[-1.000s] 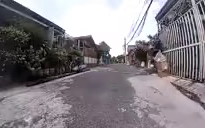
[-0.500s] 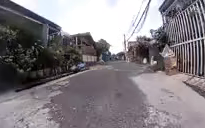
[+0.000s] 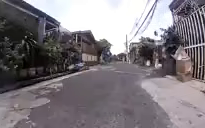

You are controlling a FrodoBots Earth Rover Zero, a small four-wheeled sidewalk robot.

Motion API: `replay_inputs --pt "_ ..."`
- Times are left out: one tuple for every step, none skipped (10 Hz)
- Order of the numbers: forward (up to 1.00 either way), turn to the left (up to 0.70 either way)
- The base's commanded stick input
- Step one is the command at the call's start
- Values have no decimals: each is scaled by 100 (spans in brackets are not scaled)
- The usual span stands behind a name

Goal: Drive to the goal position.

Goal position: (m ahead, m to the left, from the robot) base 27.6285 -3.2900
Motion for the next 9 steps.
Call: replay_inputs --pt "100 -13" --pt "100 -27" --pt "100 -27" --pt "100 -19" --pt "100 0" --pt "100 0" --pt "100 0" --pt "100 0" --pt "100 0"
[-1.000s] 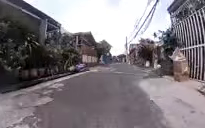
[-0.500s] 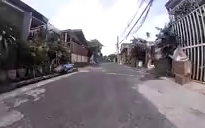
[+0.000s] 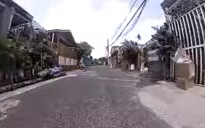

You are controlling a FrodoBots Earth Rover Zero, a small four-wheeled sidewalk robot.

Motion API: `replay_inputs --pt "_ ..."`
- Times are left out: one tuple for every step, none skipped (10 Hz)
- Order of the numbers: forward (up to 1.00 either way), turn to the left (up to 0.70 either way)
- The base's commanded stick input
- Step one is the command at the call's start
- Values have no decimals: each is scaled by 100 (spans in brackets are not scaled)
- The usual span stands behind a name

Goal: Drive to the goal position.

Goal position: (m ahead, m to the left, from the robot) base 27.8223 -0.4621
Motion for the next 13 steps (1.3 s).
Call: replay_inputs --pt "100 0" --pt "100 0" --pt "100 0" --pt "100 0" --pt "100 0" --pt "100 0" --pt "100 0" --pt "100 0" --pt "100 0" --pt "100 0" --pt "100 0" --pt "100 0" --pt "100 0"
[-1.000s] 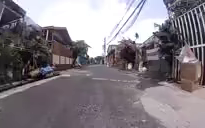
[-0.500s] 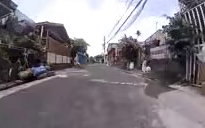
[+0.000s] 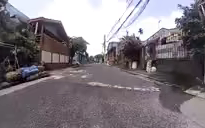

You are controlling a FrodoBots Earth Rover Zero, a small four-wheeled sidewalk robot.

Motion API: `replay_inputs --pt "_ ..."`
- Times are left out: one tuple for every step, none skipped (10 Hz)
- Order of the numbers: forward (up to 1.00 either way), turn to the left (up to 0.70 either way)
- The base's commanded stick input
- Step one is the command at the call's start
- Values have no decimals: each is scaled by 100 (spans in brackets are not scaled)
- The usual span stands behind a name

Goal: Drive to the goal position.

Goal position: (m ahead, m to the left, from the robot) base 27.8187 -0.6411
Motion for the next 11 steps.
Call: replay_inputs --pt "100 0" --pt "100 0" --pt "100 0" --pt "100 0" --pt "100 0" --pt "100 0" --pt "100 0" --pt "100 0" --pt "100 0" --pt "100 0" --pt "100 0"
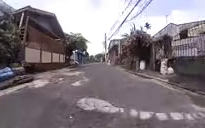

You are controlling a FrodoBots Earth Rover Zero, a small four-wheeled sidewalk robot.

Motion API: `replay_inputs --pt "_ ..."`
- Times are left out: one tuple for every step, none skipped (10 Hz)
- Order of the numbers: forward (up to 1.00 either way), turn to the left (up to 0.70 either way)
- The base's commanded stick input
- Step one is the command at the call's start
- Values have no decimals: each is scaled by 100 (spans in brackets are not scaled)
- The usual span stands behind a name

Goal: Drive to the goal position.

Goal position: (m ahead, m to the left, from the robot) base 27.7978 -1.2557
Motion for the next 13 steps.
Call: replay_inputs --pt "100 0" --pt "100 0" --pt "100 0" --pt "100 0" --pt "100 0" --pt "100 -18" --pt "100 -12" --pt "100 0" --pt "100 0" --pt "100 0" --pt "100 0" --pt "100 0" --pt "100 0"
